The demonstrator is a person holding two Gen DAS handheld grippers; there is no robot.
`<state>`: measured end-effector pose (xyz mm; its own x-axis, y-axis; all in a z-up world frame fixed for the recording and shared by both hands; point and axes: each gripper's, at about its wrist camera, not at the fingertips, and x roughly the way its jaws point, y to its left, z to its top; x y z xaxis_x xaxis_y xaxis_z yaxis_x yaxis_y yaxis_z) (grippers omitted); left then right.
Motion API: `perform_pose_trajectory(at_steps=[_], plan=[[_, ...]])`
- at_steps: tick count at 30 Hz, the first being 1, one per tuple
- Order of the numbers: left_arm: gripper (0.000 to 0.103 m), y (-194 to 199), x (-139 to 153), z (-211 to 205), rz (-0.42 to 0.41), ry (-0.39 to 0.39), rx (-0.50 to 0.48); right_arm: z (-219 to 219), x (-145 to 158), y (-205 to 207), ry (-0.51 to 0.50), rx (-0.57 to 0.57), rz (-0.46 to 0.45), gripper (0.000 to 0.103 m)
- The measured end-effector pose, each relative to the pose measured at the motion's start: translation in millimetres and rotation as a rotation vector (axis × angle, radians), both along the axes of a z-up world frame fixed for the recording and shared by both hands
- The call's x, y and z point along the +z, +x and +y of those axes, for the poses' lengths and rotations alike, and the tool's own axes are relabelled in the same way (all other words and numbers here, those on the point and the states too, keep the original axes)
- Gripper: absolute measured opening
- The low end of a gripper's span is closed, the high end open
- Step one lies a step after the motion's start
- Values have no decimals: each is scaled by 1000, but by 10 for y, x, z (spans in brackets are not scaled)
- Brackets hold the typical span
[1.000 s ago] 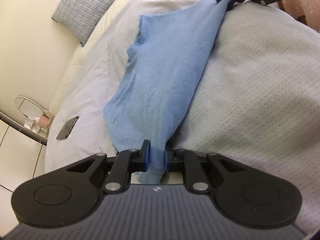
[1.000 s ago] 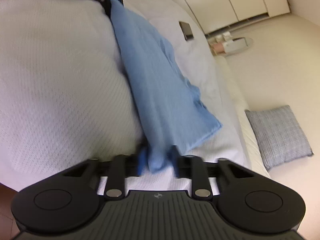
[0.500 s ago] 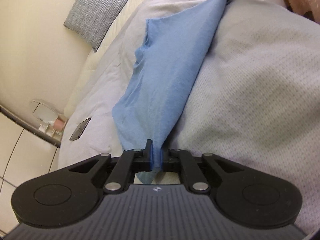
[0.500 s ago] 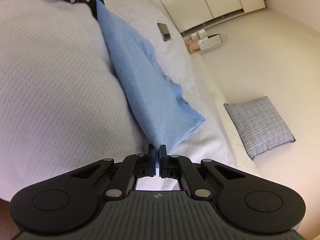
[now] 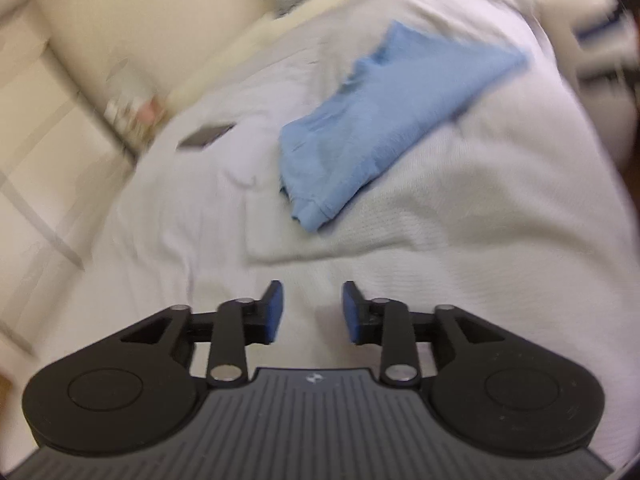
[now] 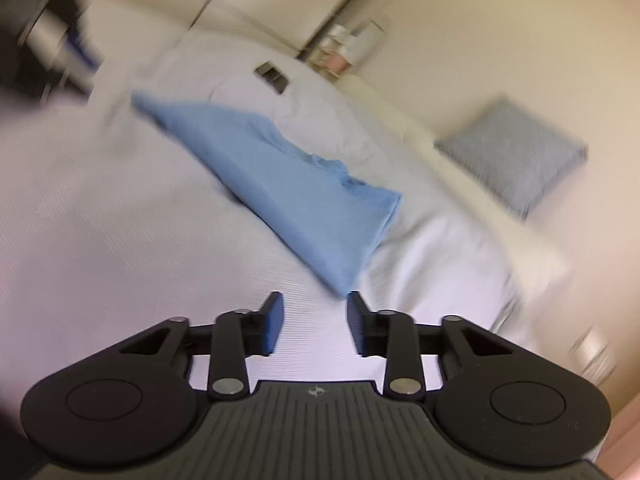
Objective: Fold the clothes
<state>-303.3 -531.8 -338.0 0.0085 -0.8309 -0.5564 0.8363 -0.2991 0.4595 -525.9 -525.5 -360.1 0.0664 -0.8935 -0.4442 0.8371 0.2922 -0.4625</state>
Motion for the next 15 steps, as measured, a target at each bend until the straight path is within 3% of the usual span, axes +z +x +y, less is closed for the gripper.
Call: perform_pose_trajectory(at_steps=[3, 7, 9, 11, 13, 15], plan=[[40, 40, 163, 167, 196, 29, 77, 180, 194, -33, 39, -63, -219, 55], [60, 11, 332, 336, 377, 37, 141, 365, 447, -56, 61, -126, -388, 76], [72, -43, 392, 406, 408, 21, 139, 447, 569, -79, 66, -163, -450, 90], [90, -116, 455, 486, 404, -25, 129, 530, 674, -108, 69, -200, -497, 92], [102, -179, 516, 544, 401, -69, 122, 571, 713, -115, 81, -215, -521, 97], [102, -223, 577, 597, 395, -92, 121, 608, 745, -120, 94, -228, -543, 98]])
